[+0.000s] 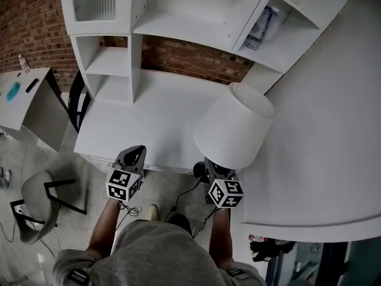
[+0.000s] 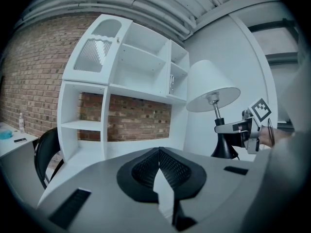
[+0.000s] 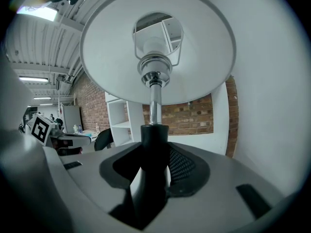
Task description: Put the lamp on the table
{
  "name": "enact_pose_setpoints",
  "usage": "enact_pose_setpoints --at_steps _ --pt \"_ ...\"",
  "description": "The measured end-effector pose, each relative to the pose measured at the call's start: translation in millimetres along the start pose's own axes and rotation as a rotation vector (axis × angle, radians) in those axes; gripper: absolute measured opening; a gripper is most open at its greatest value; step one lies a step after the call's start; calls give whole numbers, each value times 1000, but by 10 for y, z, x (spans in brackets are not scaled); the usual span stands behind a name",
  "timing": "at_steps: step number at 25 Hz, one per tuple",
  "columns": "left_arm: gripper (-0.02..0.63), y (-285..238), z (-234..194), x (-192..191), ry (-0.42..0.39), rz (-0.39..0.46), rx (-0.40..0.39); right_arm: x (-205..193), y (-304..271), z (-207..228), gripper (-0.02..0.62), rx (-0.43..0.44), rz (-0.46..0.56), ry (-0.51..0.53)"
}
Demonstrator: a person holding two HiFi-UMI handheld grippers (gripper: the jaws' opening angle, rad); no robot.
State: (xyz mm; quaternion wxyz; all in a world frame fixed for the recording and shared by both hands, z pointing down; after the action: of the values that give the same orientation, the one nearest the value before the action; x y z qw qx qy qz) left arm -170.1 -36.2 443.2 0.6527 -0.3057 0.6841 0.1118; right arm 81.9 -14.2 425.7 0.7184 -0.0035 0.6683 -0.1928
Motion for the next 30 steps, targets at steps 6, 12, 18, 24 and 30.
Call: enact_pose_setpoints --at_steps 6,12,18,24,30 --pt "6 -260 -91 22 12 -1 -8 21 -405 81 164 16 -10 -13" --pt "6 -619 -198 48 18 -2 7 42 -855 262 164 36 -19 24" --pt "6 -1049 -327 107 24 7 47 -10 -1311 480 164 70 -26 7" --pt "6 -1437 -432 38 48 -24 55 -116 -1721 671 164 91 -45 -6" --pt "6 -1790 -589 -86 50 -64 73 -262 -2133 860 164 101 -68 -30"
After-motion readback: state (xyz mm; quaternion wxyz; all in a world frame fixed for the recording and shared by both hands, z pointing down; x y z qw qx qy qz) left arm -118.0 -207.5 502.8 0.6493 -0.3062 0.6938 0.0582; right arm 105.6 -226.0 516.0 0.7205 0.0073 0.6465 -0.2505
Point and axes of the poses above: the fingertips, and each gripper's own axes: y backward along the fingers, z to its right, x out of its top, the point moved 1 cm from there along y, backward along the fingers, and after that the axes turned 1 degree about y, right-handed, at the moved point
